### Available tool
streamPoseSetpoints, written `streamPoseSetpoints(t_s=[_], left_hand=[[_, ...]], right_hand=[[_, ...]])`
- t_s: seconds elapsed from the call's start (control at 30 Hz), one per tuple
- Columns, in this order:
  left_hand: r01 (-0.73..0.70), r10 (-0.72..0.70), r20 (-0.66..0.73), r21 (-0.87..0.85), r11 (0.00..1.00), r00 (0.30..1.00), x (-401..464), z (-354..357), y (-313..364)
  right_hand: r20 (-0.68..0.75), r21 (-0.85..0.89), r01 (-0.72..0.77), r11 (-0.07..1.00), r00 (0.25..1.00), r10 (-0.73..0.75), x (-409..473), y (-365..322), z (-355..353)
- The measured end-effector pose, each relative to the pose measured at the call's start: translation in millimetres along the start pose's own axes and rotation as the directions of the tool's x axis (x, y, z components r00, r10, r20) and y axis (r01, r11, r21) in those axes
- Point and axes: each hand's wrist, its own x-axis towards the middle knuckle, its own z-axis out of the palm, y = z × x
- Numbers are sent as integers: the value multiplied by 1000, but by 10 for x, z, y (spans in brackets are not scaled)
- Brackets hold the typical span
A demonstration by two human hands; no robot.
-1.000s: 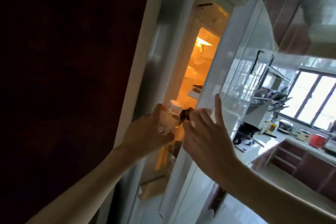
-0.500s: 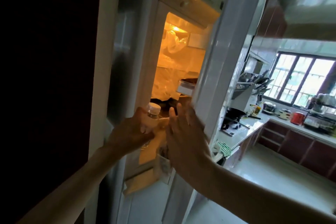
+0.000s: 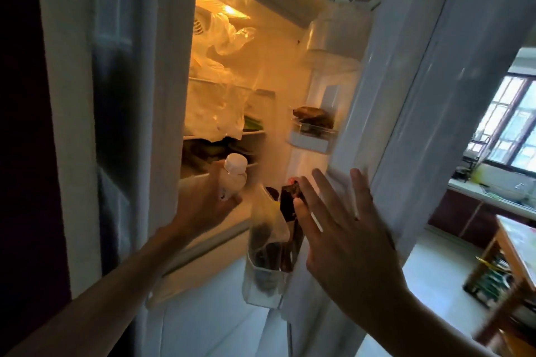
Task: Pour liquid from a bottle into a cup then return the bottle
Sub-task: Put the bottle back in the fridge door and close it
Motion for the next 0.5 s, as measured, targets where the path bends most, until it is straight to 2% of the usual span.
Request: streamPoseSetpoints(t_s=[0.07, 0.17, 0.33, 0.5], left_hand=[[36, -37, 41, 17, 999, 998, 107, 92, 20], [72, -56, 148, -109, 991, 987, 316, 308, 48], [73, -49, 185, -126, 989, 982, 674, 748, 100], [48, 8, 217, -253, 966, 976, 948, 1203, 276]], right_hand=[[7, -5, -22, 1000, 1000, 22, -106, 107, 87], [-39, 78, 21, 997, 999, -18, -192, 236, 192], [-168, 224, 105, 969, 984, -68, -244, 469, 311], [-112, 256, 50, 965, 993, -21, -190, 532, 477]])
